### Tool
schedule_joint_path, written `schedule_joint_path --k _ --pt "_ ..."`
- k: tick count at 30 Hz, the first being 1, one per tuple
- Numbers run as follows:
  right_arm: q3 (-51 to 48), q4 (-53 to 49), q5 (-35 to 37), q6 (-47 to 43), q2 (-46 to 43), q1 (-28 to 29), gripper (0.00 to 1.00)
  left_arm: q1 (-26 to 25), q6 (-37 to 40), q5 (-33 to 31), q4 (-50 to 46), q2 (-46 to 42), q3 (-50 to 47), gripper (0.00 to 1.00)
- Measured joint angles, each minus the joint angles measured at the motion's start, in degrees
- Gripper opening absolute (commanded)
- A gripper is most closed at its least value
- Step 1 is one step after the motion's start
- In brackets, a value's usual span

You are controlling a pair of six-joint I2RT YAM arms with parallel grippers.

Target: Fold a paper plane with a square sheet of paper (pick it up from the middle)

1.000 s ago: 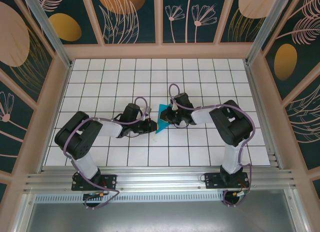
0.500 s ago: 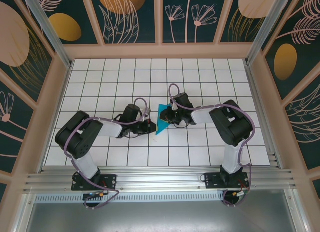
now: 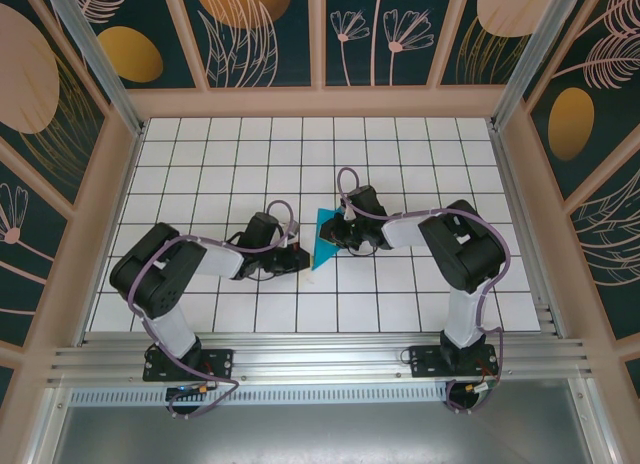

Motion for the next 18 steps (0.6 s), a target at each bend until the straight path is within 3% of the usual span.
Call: schedule_joint_path --k 8,18 --pt "0.1 -0.3 0.1 -0.3 0.0 0.1 0.20 0.0 -0.8 -1.7 -2.5 -7.6 0.5 0.14" --pt "0.3 -0.3 0.1 -0.3 0.2 0.1 0.20 -1.4 -2.1 3.0 0.1 -0.9 8.3 0.18"
